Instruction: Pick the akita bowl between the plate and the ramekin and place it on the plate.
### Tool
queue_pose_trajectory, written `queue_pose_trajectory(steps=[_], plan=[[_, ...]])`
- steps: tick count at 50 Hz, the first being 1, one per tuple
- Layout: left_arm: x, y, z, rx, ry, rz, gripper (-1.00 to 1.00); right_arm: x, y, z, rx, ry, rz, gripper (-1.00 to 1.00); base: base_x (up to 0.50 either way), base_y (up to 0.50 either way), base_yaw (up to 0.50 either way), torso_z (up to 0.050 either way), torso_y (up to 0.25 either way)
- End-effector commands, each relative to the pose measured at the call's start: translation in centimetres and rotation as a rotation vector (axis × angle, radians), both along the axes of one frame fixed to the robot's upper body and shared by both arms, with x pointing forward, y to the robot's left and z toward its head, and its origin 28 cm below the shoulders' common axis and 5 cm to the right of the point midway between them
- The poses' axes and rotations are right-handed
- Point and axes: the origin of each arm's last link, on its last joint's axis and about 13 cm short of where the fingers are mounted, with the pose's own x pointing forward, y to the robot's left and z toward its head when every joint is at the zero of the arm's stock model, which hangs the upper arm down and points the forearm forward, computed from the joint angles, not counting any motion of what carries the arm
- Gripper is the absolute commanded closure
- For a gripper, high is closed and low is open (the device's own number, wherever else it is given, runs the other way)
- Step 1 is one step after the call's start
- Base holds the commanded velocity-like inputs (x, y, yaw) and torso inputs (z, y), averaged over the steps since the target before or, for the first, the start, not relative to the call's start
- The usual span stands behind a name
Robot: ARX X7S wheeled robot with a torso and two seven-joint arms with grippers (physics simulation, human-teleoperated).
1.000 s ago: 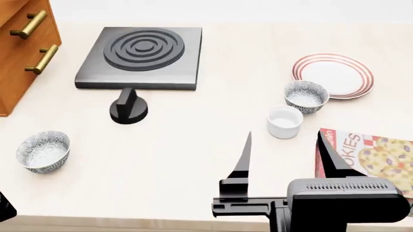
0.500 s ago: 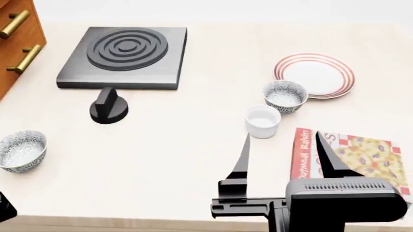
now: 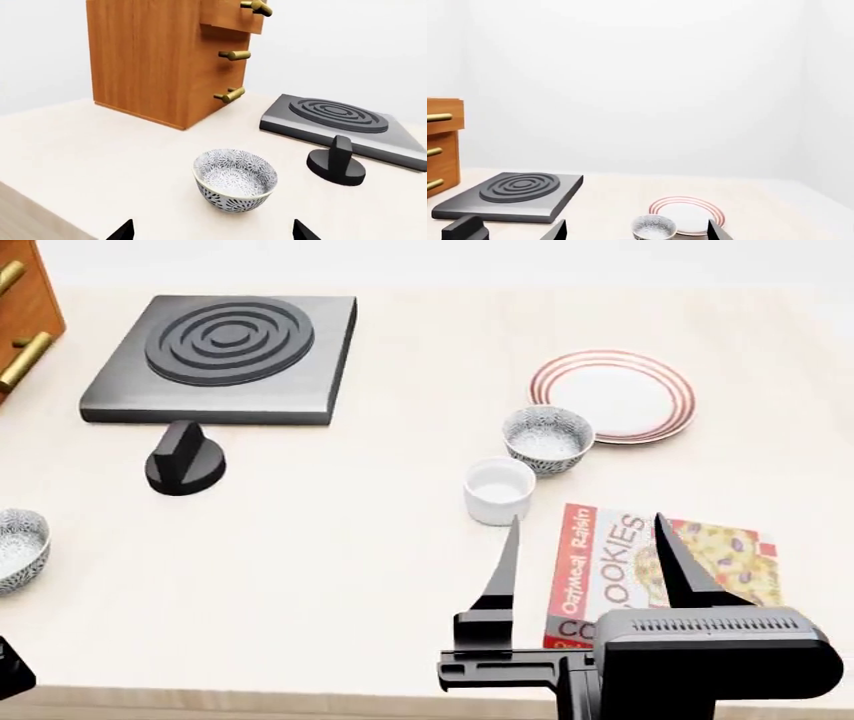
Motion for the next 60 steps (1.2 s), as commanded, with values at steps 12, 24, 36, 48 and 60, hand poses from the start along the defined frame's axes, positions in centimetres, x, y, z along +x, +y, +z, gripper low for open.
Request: queue_pose_trajectory(steps=[12, 24, 36, 48, 60], plan=[[-0.08, -0.16, -0.13, -0.002, -0.002, -0.002, -1.00, 0.01, -0.21, 0.10, 0.001, -0.017, -0.016, -1.00, 0.00, -0.15, 0.00, 0.000, 0.000], [-0.11, -0.17, -0.13, -0.001, -0.002, -0.001, -1.00, -0.07, -0.21, 0.20, 0.001, -0.017, -0.015, -1.00, 0.00, -0.15, 0.00, 0.000, 0.000], [-0.14, -0.18, -0.08, 0.000, -0.003, -0.002, -1.00, -0.17, -0.13, 0.31, -0.006, -0.024, -0.016, -1.00, 0.00, -0.06, 0.00, 0.000, 0.000], [-0.04, -0.16, -0.23, 0.001, -0.003, -0.001, -1.00, 0.00, -0.18, 0.16, 0.000, -0.015, -0.012, -1.00, 0.00, 0.00, 0.00, 0.000, 0.000], [-0.07, -0.19, -0.18, 0.001, -0.003, -0.002, -1.00, -0.01, -0.10, 0.10, -0.002, -0.017, -0.004, -1.00, 0.00, -0.06, 0.00, 0.000, 0.000]])
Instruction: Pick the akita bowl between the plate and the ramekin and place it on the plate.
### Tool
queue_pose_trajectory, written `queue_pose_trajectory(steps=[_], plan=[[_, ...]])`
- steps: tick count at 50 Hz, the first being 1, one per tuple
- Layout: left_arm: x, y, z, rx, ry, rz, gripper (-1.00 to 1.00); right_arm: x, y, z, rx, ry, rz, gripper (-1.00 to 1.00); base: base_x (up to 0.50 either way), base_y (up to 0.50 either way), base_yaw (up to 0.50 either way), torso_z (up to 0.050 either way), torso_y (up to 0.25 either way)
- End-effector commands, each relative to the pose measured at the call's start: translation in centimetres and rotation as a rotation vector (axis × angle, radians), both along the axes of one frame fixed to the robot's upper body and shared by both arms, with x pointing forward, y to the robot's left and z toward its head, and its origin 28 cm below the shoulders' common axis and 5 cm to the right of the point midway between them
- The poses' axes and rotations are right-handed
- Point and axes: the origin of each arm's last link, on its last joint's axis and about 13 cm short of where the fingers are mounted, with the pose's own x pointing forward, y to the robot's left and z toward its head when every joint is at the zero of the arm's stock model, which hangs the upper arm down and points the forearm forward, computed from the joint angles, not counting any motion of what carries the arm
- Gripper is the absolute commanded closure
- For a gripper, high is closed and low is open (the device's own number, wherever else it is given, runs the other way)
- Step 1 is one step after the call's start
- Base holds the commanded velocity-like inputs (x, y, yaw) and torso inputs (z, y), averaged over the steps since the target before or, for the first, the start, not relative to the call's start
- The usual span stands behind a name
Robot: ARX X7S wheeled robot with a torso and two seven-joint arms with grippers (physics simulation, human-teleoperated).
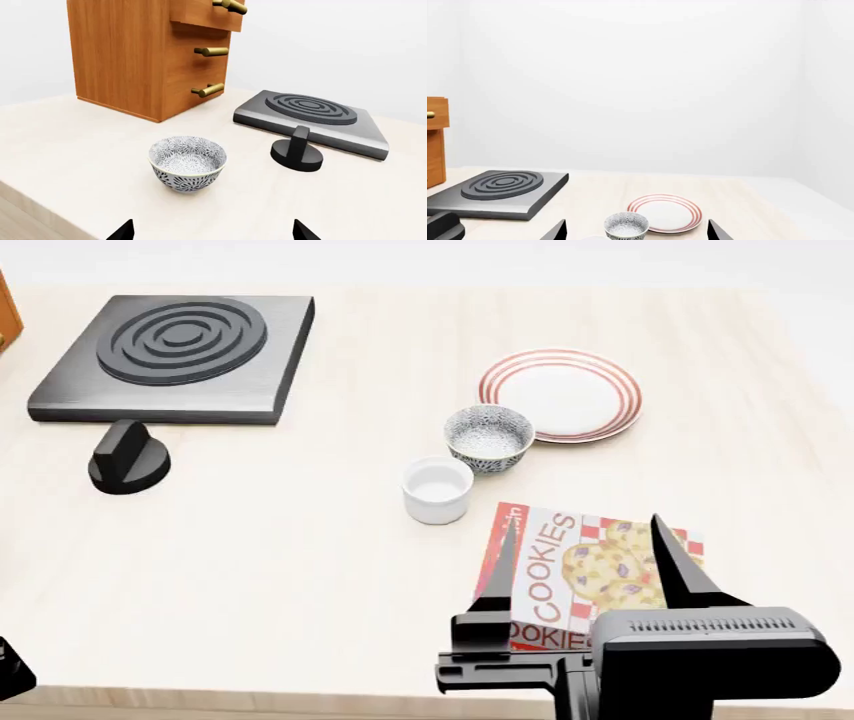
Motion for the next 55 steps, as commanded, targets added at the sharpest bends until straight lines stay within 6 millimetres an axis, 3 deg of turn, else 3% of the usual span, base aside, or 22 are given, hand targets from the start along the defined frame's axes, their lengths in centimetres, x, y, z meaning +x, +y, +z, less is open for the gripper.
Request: queue_pose_trajectory(steps=[1, 55], plan=[[-0.05, -0.14, -0.10, -0.003, -0.004, -0.005, -1.00, 0.03, -0.13, 0.16, -0.006, -0.023, -0.014, -1.00, 0.00, 0.00, 0.00, 0.000, 0.000], [-0.05, -0.15, -0.16, -0.001, -0.004, -0.005, -1.00, 0.06, -0.06, 0.14, -0.011, -0.009, -0.011, -1.00, 0.12, 0.00, 0.00, 0.000, 0.000]])
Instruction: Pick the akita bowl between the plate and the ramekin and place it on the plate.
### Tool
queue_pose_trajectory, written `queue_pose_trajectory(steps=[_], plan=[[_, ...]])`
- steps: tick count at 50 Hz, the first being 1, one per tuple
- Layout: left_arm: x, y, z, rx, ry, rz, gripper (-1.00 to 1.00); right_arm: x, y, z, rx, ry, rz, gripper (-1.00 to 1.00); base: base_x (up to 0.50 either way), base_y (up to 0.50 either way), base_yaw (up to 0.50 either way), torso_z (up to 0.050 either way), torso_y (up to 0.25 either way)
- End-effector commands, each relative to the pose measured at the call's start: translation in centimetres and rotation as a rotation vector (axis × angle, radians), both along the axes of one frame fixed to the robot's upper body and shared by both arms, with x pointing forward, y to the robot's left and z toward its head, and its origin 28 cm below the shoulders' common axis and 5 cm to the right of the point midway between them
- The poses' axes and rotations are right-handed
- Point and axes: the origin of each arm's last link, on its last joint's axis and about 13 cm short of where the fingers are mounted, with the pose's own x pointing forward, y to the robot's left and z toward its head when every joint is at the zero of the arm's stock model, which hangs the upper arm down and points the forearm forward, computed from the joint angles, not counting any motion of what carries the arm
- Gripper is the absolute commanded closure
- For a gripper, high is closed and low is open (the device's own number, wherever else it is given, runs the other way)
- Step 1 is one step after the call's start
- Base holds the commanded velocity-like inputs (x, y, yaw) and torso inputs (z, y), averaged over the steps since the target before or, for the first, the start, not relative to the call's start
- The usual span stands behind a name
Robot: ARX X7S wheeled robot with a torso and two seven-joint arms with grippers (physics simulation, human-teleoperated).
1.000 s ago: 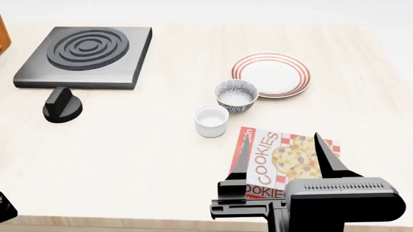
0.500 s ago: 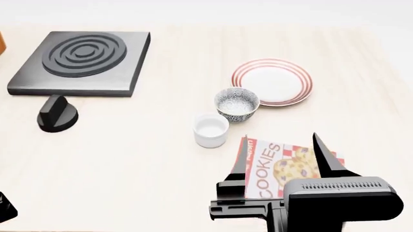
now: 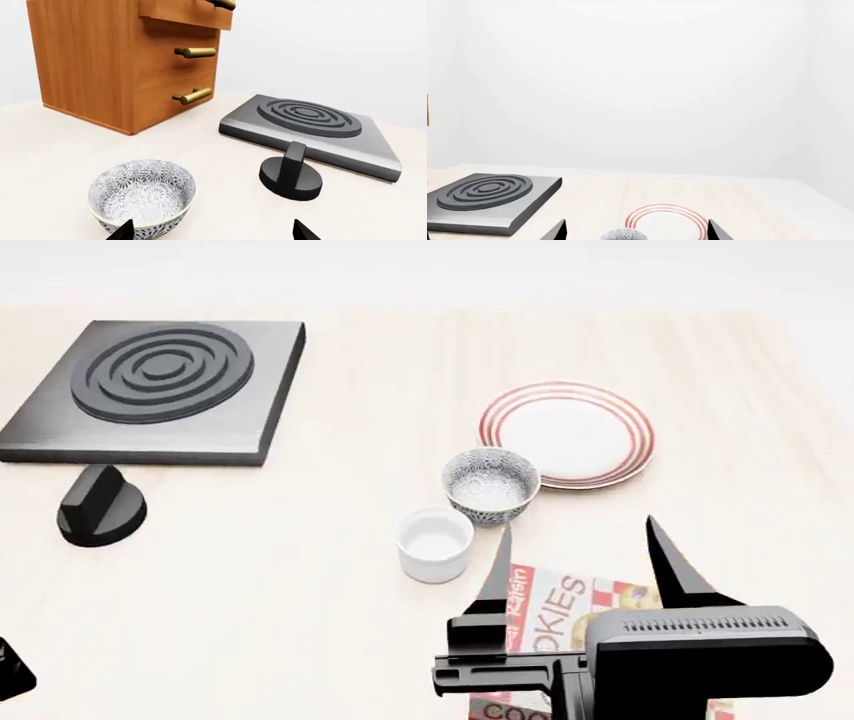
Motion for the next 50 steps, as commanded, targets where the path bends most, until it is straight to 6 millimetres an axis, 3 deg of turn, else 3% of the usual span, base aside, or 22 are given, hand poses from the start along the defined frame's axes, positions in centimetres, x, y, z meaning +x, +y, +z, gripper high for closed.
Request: queue_pose_trajectory(steps=[1, 50], plan=[[0.01, -0.13, -0.13, -0.004, -0.003, -0.005, -1.00, 0.12, -0.13, 0.16, -0.001, -0.017, -0.016, -1.00, 0.15, 0.00, 0.00, 0.000, 0.000], [-0.01, -0.17, -0.08, -0.003, -0.001, -0.004, -1.00, 0.27, -0.18, 0.04, 0.003, -0.014, -0.016, -1.00, 0.16, 0.00, 0.00, 0.000, 0.000]])
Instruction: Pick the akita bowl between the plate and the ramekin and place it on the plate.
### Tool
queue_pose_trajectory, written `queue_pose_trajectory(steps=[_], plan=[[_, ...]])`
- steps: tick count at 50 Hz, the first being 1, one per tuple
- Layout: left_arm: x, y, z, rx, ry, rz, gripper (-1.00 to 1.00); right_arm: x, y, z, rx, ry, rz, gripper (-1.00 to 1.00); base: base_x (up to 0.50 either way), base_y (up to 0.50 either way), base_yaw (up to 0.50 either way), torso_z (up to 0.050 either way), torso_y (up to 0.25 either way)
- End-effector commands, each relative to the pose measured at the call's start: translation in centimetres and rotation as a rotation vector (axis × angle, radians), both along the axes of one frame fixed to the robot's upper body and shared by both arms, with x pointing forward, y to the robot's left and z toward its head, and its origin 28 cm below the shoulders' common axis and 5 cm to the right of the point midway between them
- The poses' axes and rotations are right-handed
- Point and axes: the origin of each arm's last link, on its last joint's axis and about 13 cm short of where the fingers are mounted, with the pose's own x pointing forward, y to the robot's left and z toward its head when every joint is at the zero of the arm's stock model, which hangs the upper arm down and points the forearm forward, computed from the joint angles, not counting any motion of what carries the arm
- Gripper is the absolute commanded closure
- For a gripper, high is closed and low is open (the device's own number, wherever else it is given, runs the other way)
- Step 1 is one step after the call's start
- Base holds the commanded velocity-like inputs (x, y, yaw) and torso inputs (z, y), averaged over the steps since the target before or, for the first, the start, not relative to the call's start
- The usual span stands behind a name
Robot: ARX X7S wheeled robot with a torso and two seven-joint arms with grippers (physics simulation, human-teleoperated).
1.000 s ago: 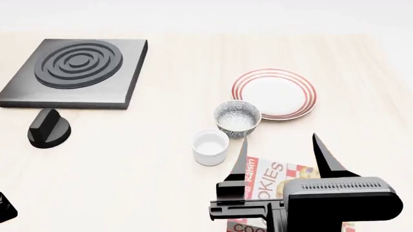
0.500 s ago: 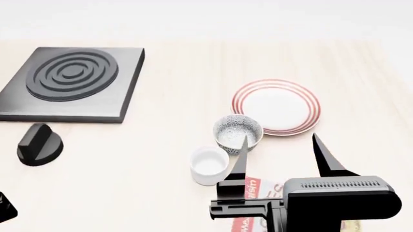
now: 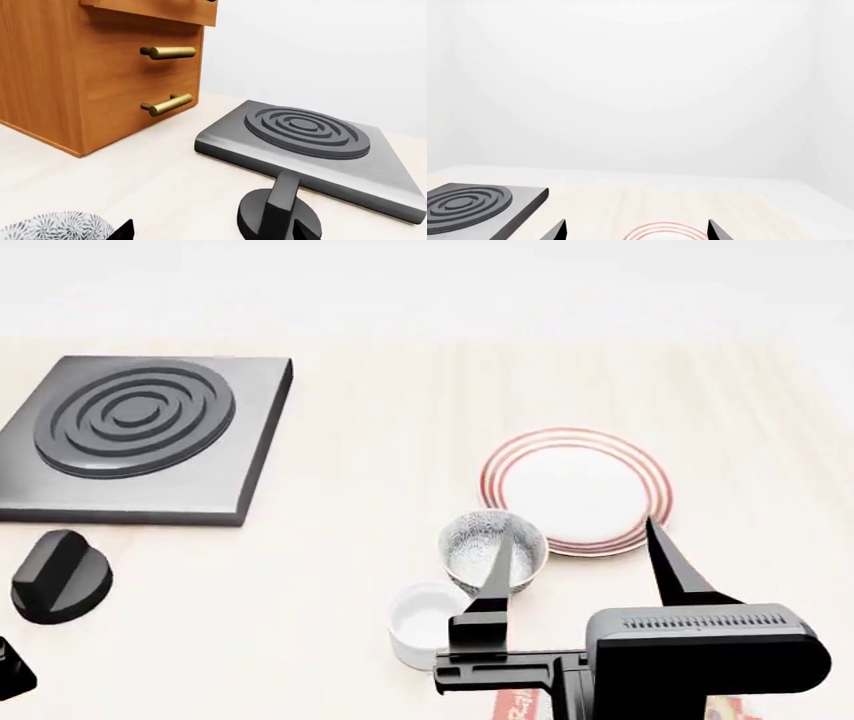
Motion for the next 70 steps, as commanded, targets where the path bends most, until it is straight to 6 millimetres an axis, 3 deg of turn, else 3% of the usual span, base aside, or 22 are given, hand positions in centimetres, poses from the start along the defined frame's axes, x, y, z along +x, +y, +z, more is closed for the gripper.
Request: queue_pose_trajectory(steps=[1, 70], plan=[[-0.07, -0.17, -0.08, -0.003, -0.004, -0.003, -1.00, 0.08, -0.16, 0.11, 0.003, -0.019, -0.014, -1.00, 0.16, 0.00, 0.00, 0.000, 0.000], [-0.06, -0.18, -0.07, -0.002, -0.004, -0.002, -1.00, 0.02, -0.30, 0.19, 0.010, -0.014, -0.013, -1.00, 0.16, 0.00, 0.00, 0.000, 0.000]])
